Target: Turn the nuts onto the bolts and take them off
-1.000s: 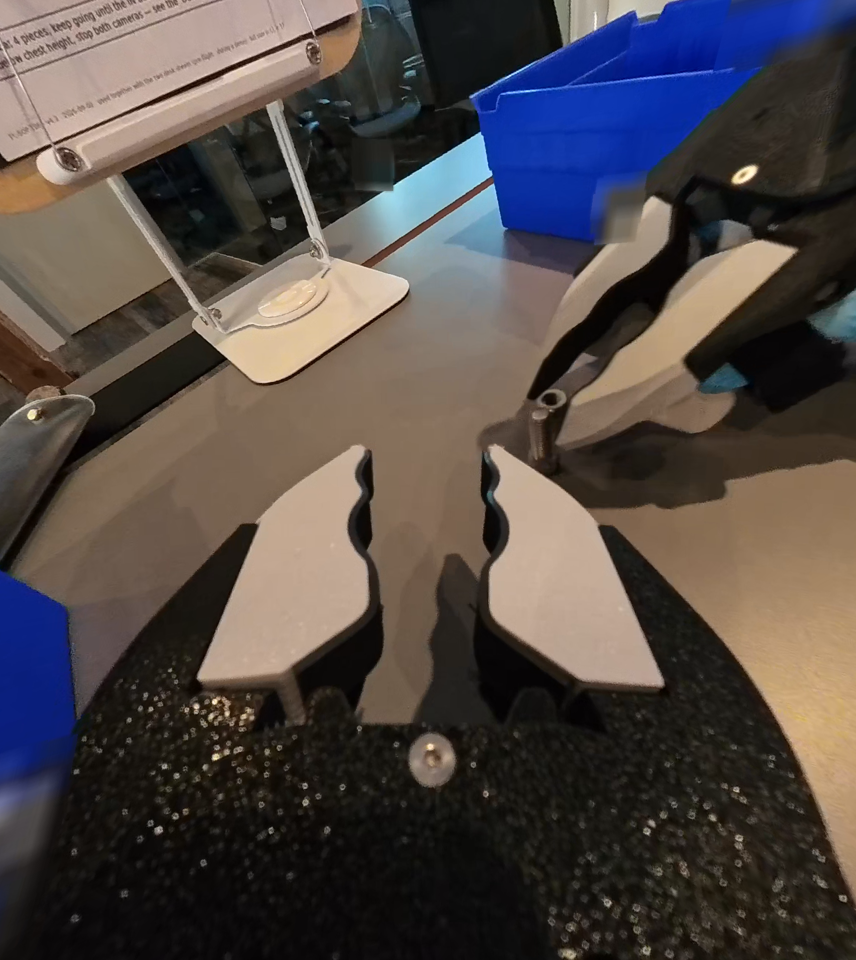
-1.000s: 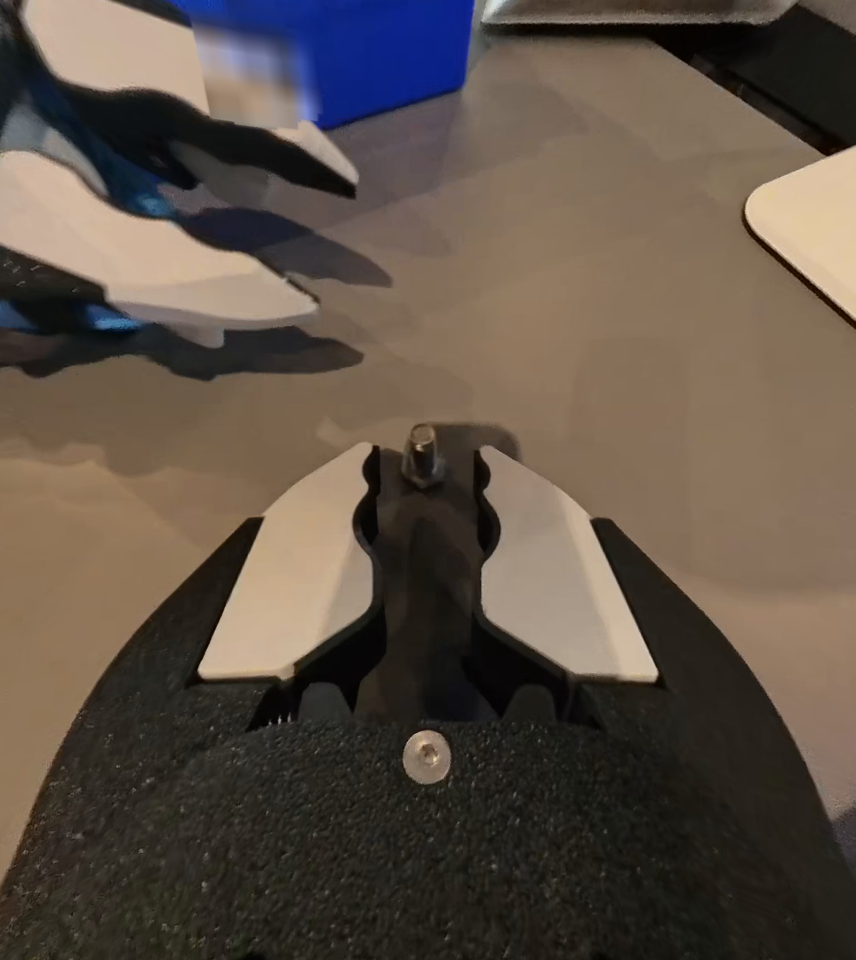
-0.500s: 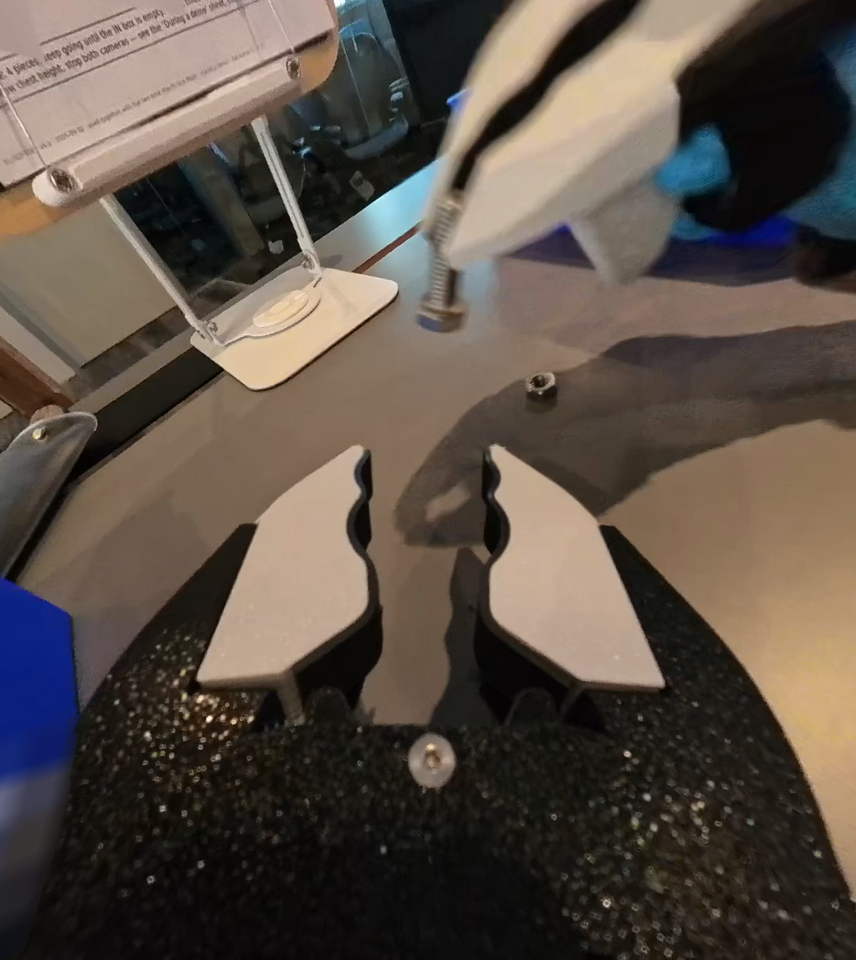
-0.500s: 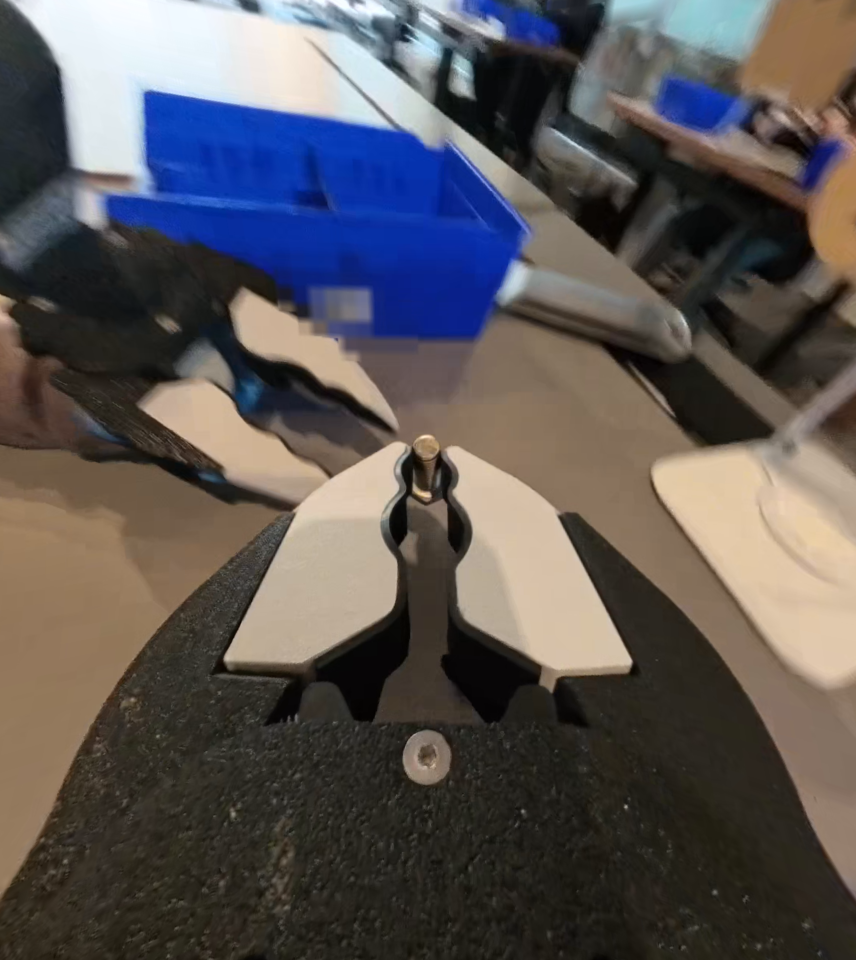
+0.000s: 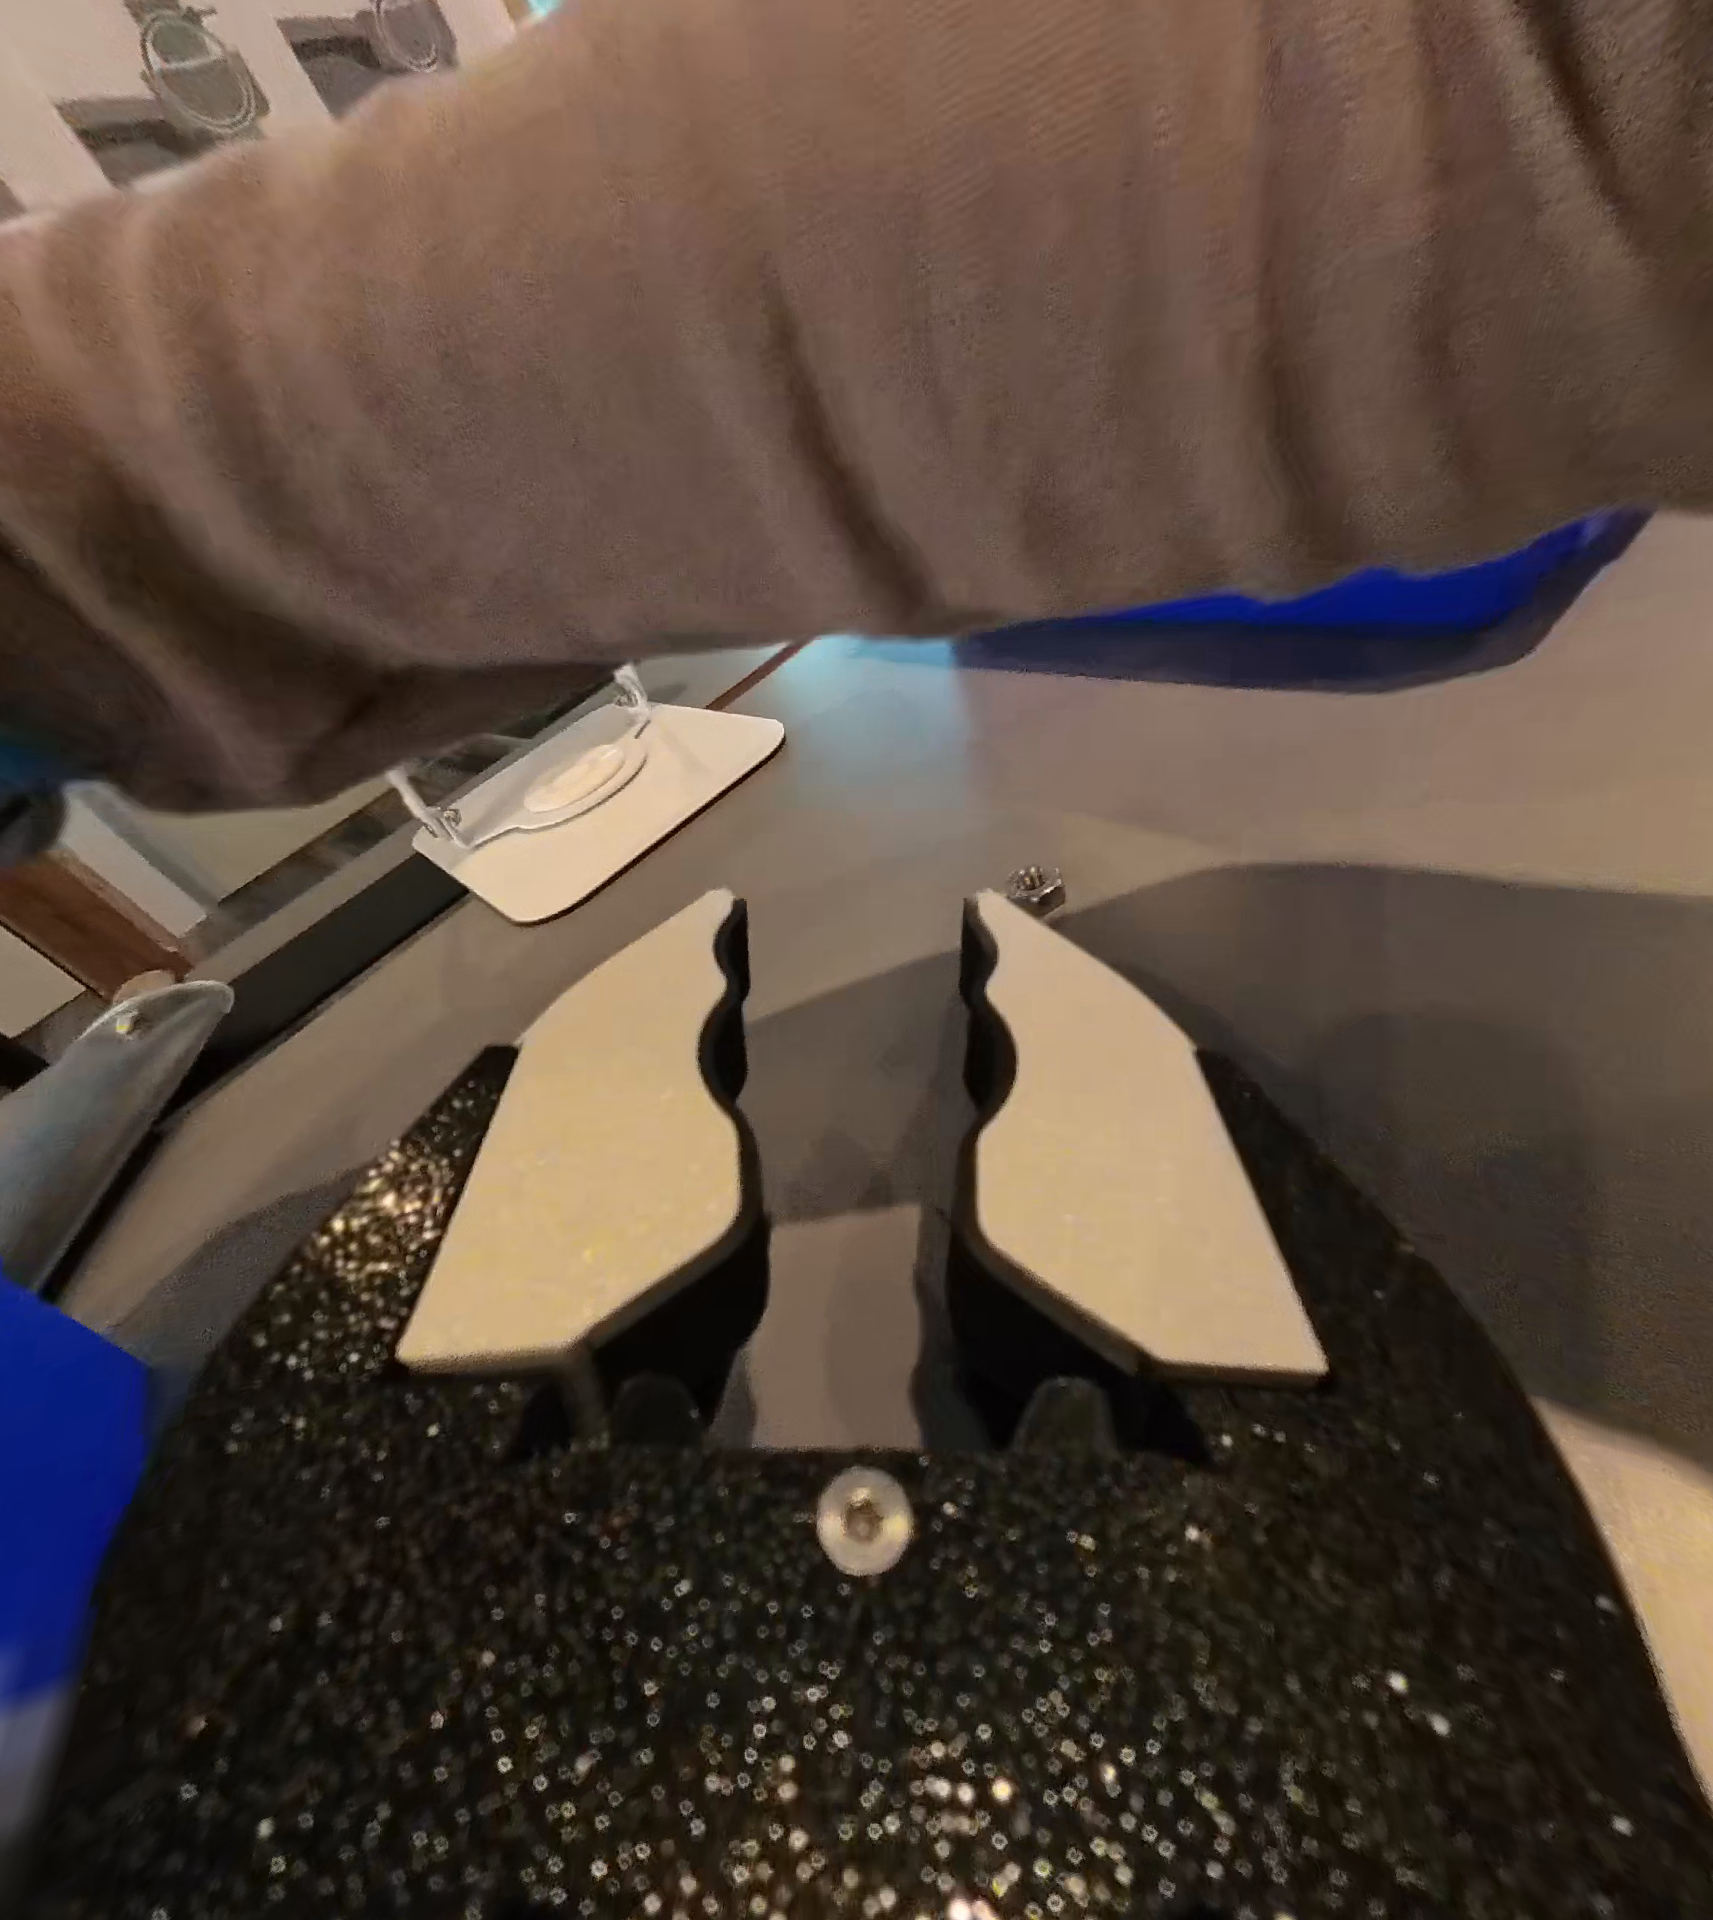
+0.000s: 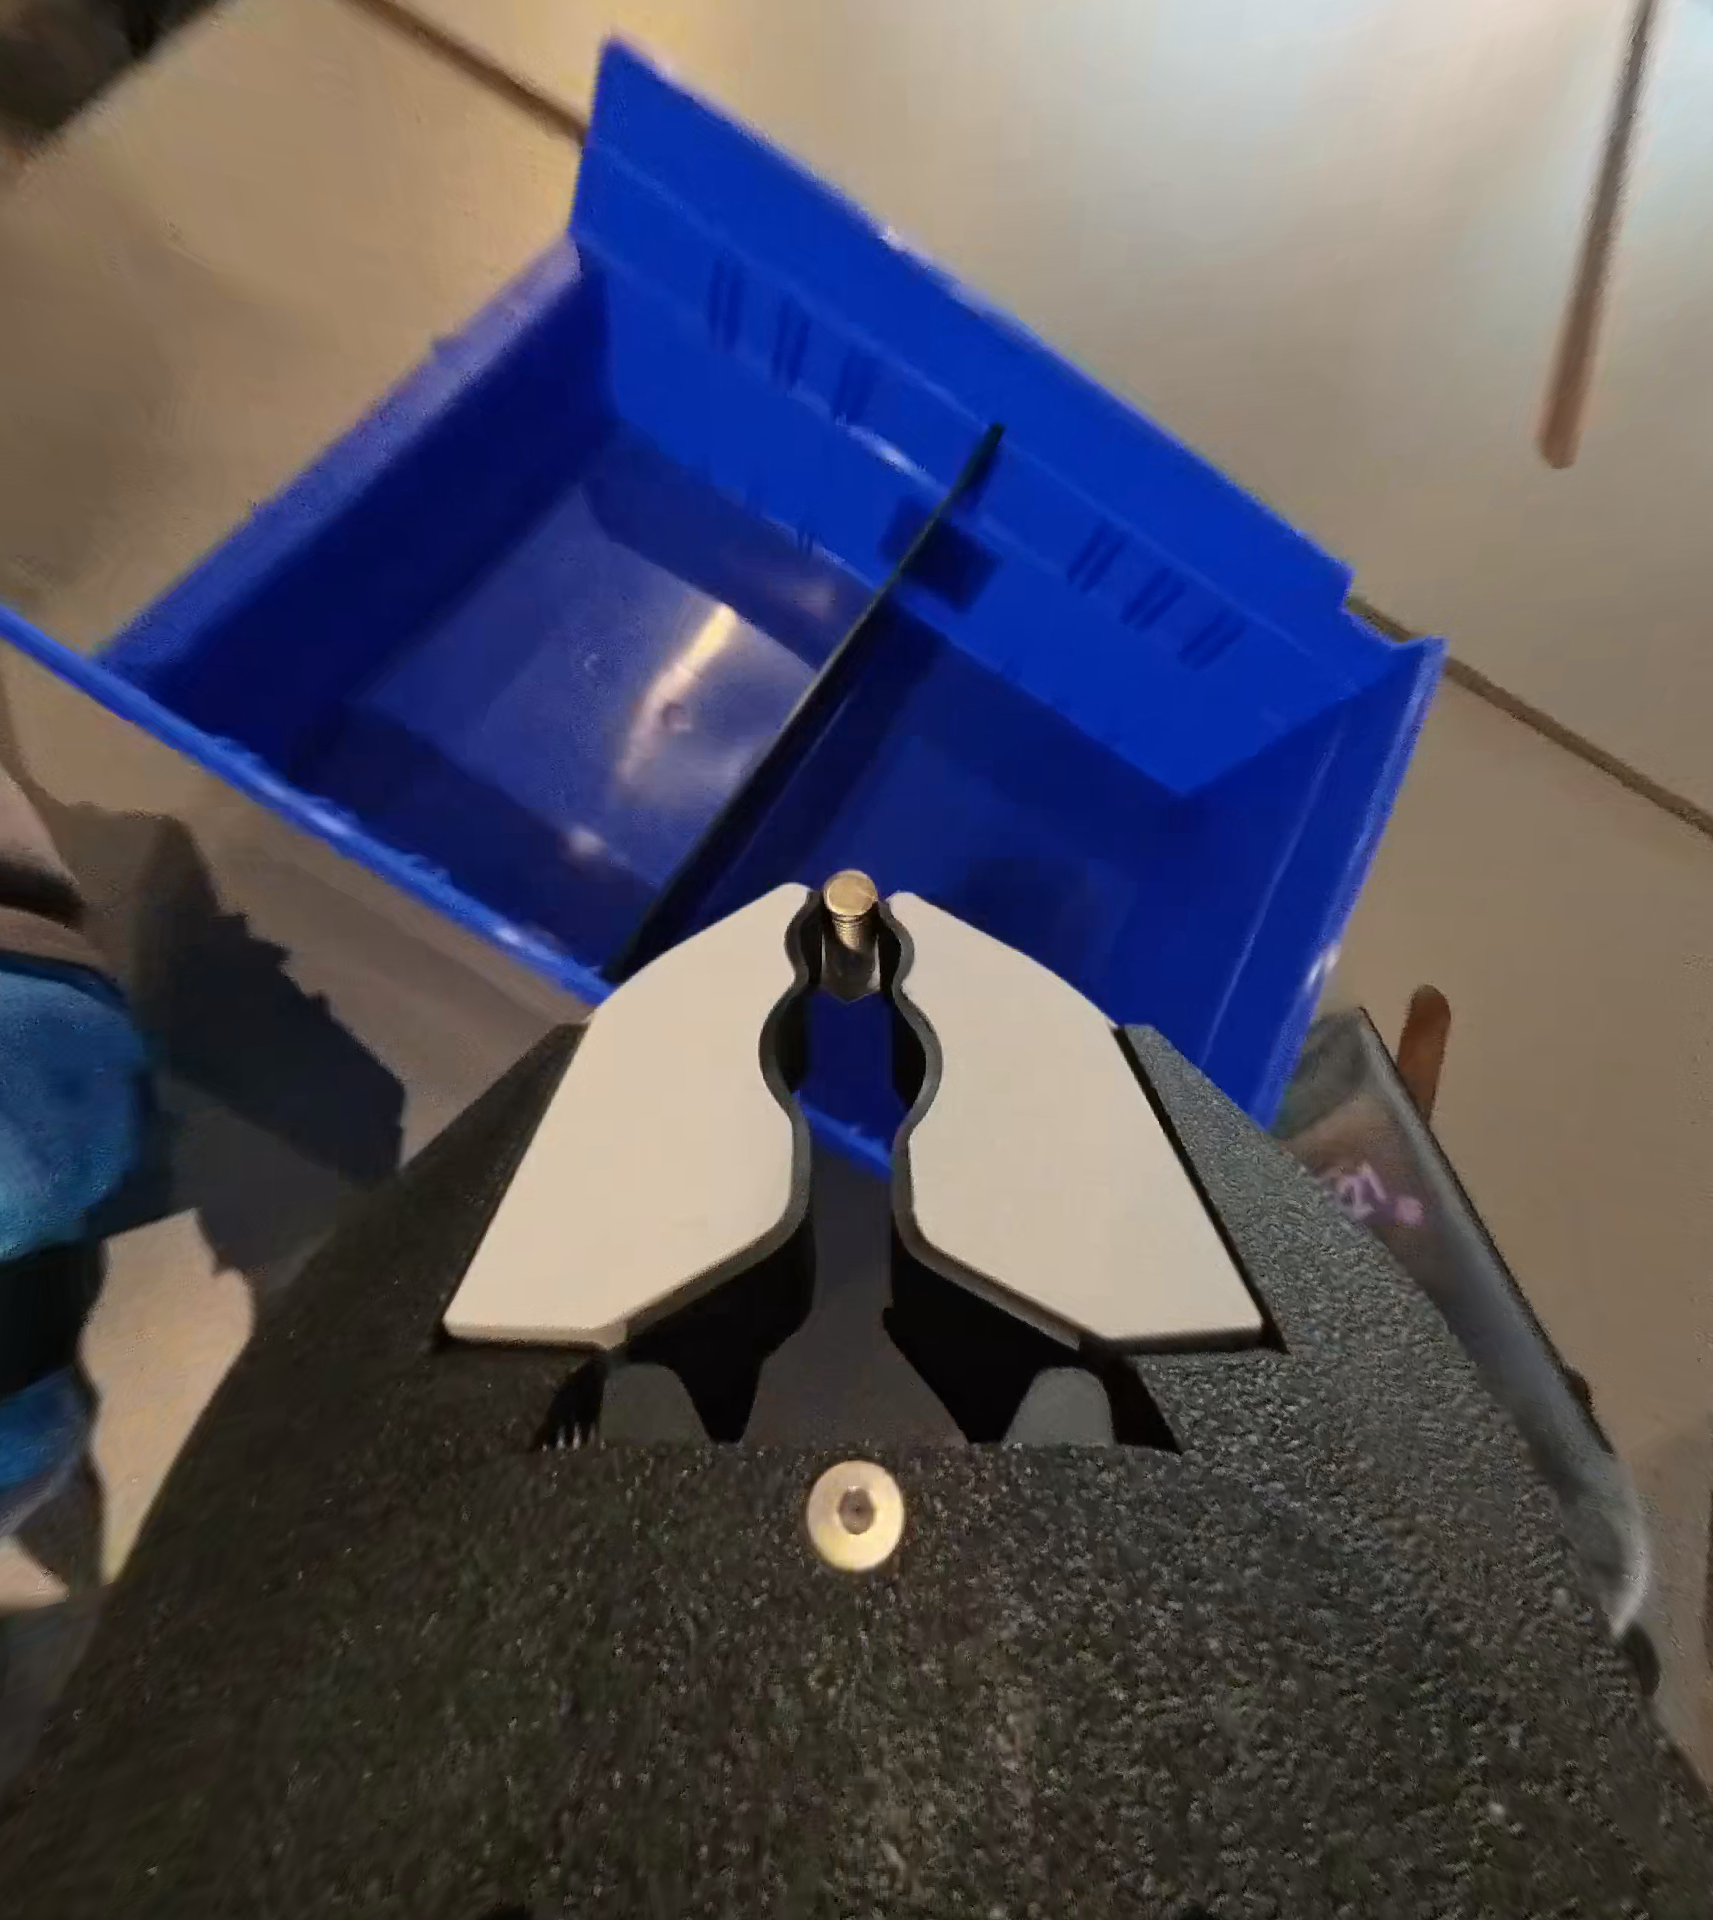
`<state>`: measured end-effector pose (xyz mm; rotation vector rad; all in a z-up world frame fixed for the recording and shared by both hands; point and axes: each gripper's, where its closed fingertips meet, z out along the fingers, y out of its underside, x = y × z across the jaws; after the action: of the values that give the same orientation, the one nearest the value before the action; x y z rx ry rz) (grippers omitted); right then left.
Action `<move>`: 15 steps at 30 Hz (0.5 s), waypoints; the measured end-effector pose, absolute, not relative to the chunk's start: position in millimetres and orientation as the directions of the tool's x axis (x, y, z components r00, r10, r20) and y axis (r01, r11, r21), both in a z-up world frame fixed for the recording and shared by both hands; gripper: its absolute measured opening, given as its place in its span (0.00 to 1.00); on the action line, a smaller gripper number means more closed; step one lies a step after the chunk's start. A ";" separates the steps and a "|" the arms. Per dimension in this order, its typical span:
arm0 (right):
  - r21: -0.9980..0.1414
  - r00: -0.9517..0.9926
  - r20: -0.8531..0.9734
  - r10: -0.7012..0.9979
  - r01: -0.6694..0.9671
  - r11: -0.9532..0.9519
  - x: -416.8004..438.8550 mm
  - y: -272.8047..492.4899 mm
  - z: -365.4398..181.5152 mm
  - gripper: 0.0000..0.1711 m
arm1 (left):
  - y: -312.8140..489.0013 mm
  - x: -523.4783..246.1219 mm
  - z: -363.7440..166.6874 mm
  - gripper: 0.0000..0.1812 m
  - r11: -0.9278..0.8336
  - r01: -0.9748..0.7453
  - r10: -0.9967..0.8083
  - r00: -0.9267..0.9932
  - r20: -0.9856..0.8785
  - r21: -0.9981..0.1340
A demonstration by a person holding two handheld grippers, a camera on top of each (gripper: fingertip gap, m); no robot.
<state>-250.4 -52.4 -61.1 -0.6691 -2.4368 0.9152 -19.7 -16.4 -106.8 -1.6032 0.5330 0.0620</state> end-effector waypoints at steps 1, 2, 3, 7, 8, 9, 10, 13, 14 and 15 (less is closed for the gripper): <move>-0.663 -0.799 0.227 0.557 0.292 0.690 -259.4 -53.2 -69.6 0.05 | -16.5 -21.2 -105.7 0.21 -0.007 -0.358 -0.296 0.893 -0.340 -0.934; -0.626 -0.815 0.220 0.536 0.304 0.718 -267.1 -53.0 -78.0 0.06 | -16.8 -22.6 -104.7 0.21 -0.006 -0.347 -0.293 0.897 -0.331 -0.938; -0.584 -0.829 0.215 0.515 0.314 0.749 -273.5 -52.5 -85.7 0.06 | -16.9 -23.6 -104.1 0.21 -0.006 -0.337 -0.292 0.901 -0.321 -0.941; -0.479 -0.868 0.138 0.477 0.363 0.799 -290.5 -57.3 -104.1 0.06 | -16.4 -27.4 -106.8 0.22 -0.029 -0.315 -0.292 0.910 -0.294 -0.949; -0.433 -0.874 0.107 0.475 0.389 0.813 -291.6 -55.8 -111.9 0.06 | -16.3 -28.5 -107.2 0.23 -0.034 -0.309 -0.292 0.913 -0.286 -0.951; -0.374 -0.875 0.080 0.478 0.418 0.828 -291.9 -52.5 -120.0 0.06 | -16.2 -29.6 -107.2 0.23 -0.037 -0.303 -0.291 0.915 -0.279 -0.952; -0.317 -0.875 0.052 0.481 0.443 0.839 -290.9 -48.7 -127.9 0.06 | -16.3 -30.3 -107.0 0.23 -0.039 -0.298 -0.290 0.917 -0.274 -0.954; -0.171 -0.864 -0.031 0.503 0.500 0.849 -284.7 -38.8 -146.2 0.06 | -16.0 -31.0 -107.3 0.23 -0.043 -0.295 -0.290 0.918 -0.271 -0.954; -0.129 -0.856 -0.056 0.513 0.516 0.847 -282.3 -36.6 -150.8 0.06 | -15.7 -30.7 -107.6 0.23 -0.044 -0.298 -0.290 0.917 -0.273 -0.954; -0.089 -0.851 -0.070 0.520 0.524 0.847 -280.3 -34.4 -155.2 0.06 | -15.6 -30.4 -108.0 0.23 -0.045 -0.301 -0.291 0.916 -0.275 -0.953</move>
<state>-280.3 -34.4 -155.2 -0.8659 -3.0608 0.1668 -30.4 -15.6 -108.0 -1.6357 0.4633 0.0078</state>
